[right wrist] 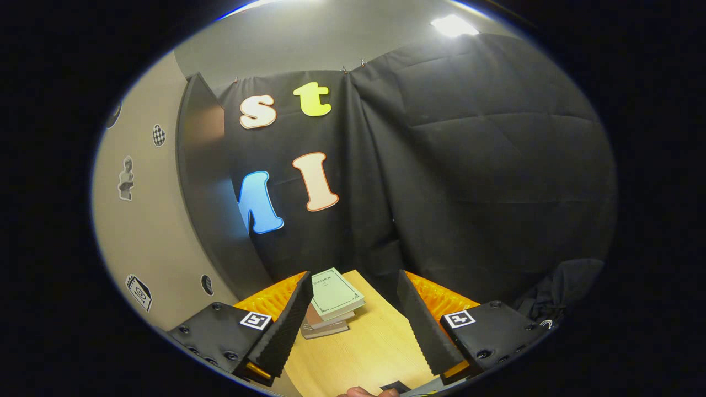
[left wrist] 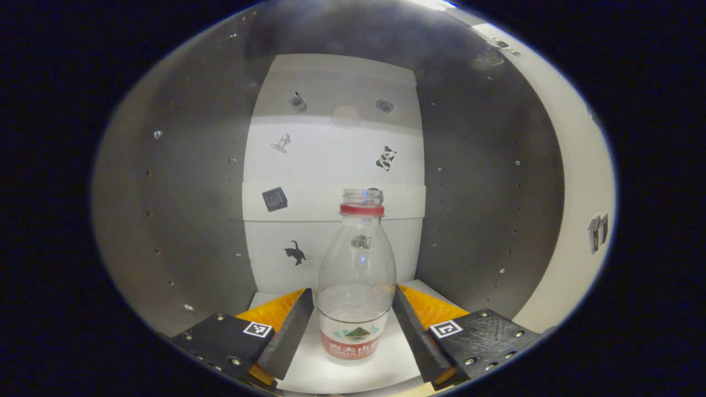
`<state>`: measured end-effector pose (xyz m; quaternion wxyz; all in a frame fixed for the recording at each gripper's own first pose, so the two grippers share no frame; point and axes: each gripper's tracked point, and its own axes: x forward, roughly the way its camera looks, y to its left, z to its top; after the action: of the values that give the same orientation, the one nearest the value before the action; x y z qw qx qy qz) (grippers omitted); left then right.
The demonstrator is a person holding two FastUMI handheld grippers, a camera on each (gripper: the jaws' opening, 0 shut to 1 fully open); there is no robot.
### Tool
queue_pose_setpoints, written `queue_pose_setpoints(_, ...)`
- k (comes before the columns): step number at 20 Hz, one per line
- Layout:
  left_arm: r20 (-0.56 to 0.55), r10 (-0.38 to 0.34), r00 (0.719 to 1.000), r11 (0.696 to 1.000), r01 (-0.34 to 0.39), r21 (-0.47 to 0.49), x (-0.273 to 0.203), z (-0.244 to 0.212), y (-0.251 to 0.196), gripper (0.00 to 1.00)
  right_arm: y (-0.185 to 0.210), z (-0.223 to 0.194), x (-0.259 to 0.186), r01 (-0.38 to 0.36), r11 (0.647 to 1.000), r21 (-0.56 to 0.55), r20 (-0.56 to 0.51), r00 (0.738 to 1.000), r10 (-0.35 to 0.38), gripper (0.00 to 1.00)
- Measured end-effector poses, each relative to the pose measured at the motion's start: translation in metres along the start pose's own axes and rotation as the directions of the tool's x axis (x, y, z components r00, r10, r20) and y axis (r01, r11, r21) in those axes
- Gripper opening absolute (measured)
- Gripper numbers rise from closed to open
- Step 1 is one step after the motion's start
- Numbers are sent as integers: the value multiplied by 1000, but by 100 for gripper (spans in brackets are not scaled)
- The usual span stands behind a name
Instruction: Open the cabinet door with the right hand, grasp the bottle in the cabinet with the left hand and place it on the coaster, then close the cabinet door with the right hand.
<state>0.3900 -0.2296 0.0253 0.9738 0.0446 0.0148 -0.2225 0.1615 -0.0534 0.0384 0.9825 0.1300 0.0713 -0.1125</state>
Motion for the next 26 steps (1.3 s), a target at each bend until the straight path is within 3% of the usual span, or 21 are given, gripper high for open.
queue_pose_setpoints(8, -23, -13, 1000, 1000, 13, 5, 11, -10, -1, 87, 0, -7, 6, -1, 1000, 2, -20, 1000, 1, 98)
queue_pose_setpoints(10, -33, -34, 999, 999, 34, 6, 10, -12, -5, 77, 3, -9, 6, -10, 1000, 2, -23, 1000, 10, 98)
queue_pose_setpoints(16, -5, -78, 997, 997, 78, -28, -11, -5, -13, 71, 10, -17, 5, -33, 999, -10, -41, 999, 33, 98)
queue_pose_setpoints(23, 148, -113, 983, 994, 111, 24, -94, 31, -12, 67, 25, -20, -4, -79, 997, 24, -42, 996, 80, 98)
queue_pose_setpoints(26, 161, -115, 980, 992, 104, 70, -140, 22, 0, 72, 35, -20, -9, -102, 995, 24, -34, 994, 102, 98)
